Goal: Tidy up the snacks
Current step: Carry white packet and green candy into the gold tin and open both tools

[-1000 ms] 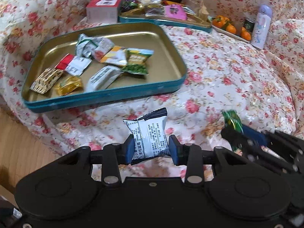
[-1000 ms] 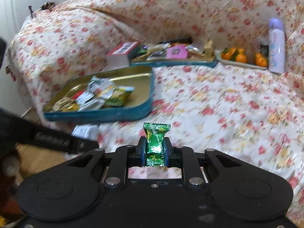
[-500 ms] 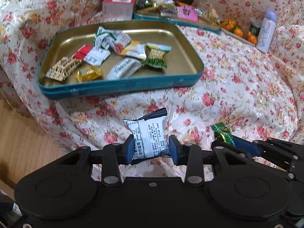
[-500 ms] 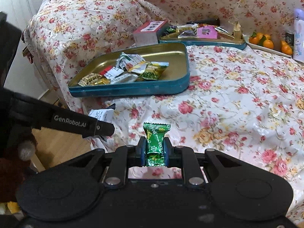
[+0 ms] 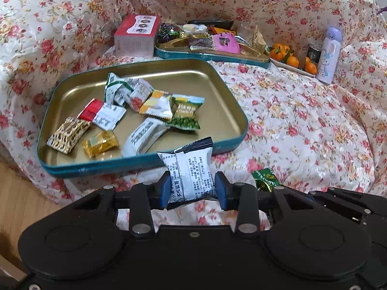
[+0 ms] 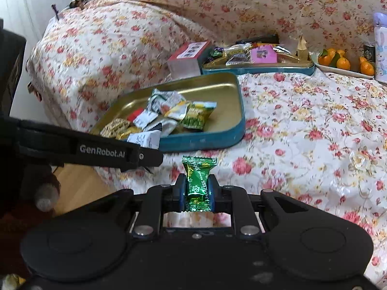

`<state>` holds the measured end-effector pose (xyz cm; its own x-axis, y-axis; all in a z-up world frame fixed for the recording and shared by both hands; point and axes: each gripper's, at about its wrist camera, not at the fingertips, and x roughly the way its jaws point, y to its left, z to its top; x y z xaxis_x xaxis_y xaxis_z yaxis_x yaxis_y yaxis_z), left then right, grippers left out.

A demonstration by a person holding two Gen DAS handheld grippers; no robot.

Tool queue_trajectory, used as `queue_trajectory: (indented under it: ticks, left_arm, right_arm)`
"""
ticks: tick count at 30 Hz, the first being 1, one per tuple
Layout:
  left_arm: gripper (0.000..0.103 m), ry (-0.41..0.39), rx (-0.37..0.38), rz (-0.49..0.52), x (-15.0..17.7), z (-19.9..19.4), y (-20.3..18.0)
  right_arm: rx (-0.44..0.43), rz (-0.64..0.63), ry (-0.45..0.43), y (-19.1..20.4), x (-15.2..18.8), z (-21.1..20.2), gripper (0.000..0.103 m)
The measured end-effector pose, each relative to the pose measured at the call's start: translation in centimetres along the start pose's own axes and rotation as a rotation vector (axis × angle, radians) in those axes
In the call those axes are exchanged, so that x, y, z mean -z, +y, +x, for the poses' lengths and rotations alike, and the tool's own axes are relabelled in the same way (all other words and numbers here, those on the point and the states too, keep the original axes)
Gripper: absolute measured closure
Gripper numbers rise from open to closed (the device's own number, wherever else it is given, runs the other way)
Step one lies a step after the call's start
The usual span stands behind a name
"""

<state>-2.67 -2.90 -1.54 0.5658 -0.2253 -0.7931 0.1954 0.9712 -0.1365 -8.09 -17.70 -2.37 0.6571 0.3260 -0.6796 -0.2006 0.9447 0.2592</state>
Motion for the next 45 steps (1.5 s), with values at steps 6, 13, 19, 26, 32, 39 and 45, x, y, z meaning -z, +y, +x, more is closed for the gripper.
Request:
queue_trajectory:
  ticks: [6,13,19,26,32,39,45]
  left_arm:
    - [0.057,-0.018,0.000,-0.015,-3.1,1.0,0.8]
    - [0.057,-0.014,-0.031,-0.048,-7.4,3.6,2.0]
    - [0.057,0.012,-0.049,-0.071,-10.9,6.5,2.9]
    - [0.057,0.038,-0.096,-0.056,-13.3,9.2,3.0]
    - [0.057,0.066,-0.118,-0.038,-14.0,11.2,2.9]
    - [0.056,0.073,-0.116,-0.039,-14.3,12.0,3.0]
    - [0.056,0.051,-0.119,-0.039,-14.8,12.0,3.3]
  right_arm:
    - [-0.007,0.028,-0.025,-0.4,-1.6,1.5,0.084]
    - [-0.007,0.060,-0.061,-0.7,-4.1,3.7,0.083]
    - [0.044,0.042,-0.074,-0.7,-6.2,5.9,0.083]
    - [0.102,0.035,-0.065,-0.9,-7.3,8.1,0.083]
    - [0.123,0.018,-0.061,-0.8,-7.7,9.1,0.083]
    - [0.130,0.012,-0.054,-0.6,-7.7,9.4,0.083]
    - [0.128,0.017,-0.042,-0.6,-7.7,9.9,0.083]
